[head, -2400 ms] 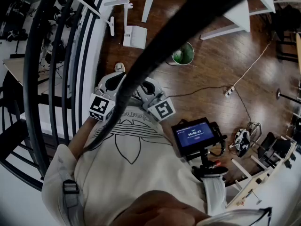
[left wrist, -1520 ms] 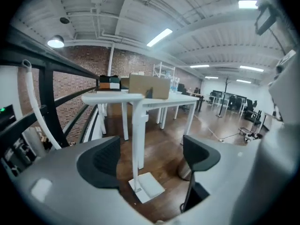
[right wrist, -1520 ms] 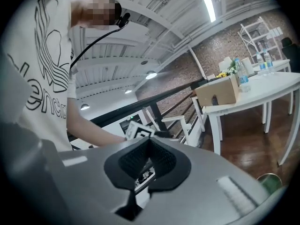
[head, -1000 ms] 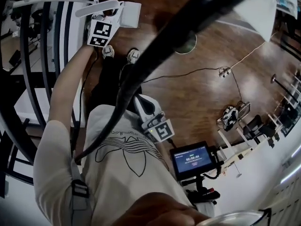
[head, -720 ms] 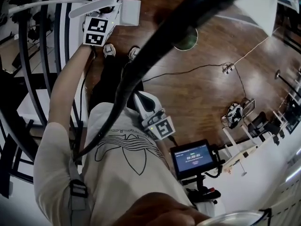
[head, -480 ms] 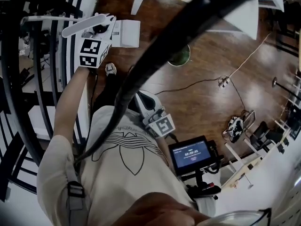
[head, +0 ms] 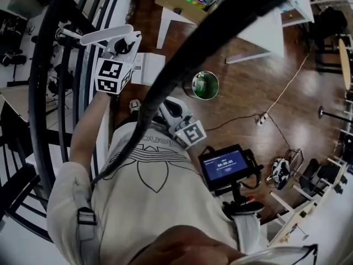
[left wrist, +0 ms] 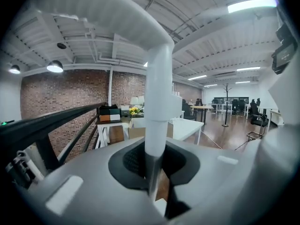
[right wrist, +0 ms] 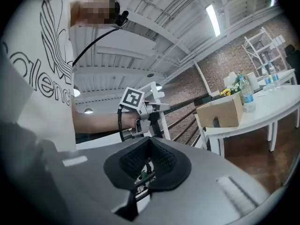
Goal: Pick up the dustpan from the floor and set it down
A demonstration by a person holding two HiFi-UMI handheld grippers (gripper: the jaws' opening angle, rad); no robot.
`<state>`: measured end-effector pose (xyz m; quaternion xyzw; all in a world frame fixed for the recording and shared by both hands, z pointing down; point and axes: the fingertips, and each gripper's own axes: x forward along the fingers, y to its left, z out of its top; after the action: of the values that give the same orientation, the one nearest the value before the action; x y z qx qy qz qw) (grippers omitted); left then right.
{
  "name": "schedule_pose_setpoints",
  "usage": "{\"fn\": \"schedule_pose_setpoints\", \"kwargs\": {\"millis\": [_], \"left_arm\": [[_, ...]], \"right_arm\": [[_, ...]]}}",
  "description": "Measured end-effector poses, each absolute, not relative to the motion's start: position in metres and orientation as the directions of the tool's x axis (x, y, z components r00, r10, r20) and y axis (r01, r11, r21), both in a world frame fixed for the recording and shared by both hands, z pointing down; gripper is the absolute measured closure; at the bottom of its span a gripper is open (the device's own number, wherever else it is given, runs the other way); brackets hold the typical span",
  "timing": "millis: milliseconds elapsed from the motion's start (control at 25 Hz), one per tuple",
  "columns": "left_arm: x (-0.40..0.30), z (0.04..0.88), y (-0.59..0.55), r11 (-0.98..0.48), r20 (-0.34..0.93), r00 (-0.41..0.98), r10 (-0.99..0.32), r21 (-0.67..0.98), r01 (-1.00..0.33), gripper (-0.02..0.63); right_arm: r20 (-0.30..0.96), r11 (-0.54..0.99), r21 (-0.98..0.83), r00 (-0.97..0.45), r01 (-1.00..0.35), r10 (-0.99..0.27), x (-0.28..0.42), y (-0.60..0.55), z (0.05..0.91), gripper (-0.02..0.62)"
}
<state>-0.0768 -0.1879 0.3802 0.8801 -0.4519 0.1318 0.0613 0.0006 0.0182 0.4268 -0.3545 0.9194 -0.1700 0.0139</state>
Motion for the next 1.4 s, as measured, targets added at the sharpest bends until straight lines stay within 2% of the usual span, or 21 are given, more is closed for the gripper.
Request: {"fn": "schedule_pose_setpoints", "kwargs": {"millis": [160,480,920,1160,1280,1360,1400], "left_arm": [[-0.078,0.383,-0.186,-0.59,0.303,0.558,-0.773,-0.017,-0.807,0.542],[-0.087,0.419,-0.191,-0.573,0.325,0.542,-0.775,0.001,-0.82,0.541],[-0.071,0.546,-0.202,-0.638,0.41,0.589,-0.696,0.023,-0.77,0.541],[-0.056,0.632,-0.211,-0.655,0.514,0.567,-0.644,0.014,-0.756,0.543],[-0.053,0.65,-0.203,-0.646,0.519,0.563,-0.643,0.027,-0.763,0.543],[-0.05,0.648,-0.21,-0.638,0.501,0.571,-0.651,0.048,-0.769,0.535],[-0.05,0.647,-0.214,-0.635,0.503,0.565,-0.654,0.041,-0.772,0.479]], "right_arm": [[0.085,0.703,-0.323,-0.759,-0.634,-0.646,-0.007,0.016,0.421,0.594],[0.152,0.686,-0.348,-0.76,-0.639,-0.631,-0.008,0.029,0.428,0.594],[0.256,0.602,-0.395,-0.712,-0.694,-0.653,-0.007,0.046,0.465,0.594],[0.299,0.566,-0.393,-0.682,-0.725,-0.667,0.009,0.056,0.485,0.594],[0.282,0.562,-0.389,-0.675,-0.73,-0.682,0.015,0.067,0.478,0.594],[0.262,0.558,-0.399,-0.674,-0.727,-0.691,0.018,0.067,0.477,0.594],[0.257,0.556,-0.403,-0.673,-0.727,-0.694,0.02,0.065,0.477,0.594]]}}
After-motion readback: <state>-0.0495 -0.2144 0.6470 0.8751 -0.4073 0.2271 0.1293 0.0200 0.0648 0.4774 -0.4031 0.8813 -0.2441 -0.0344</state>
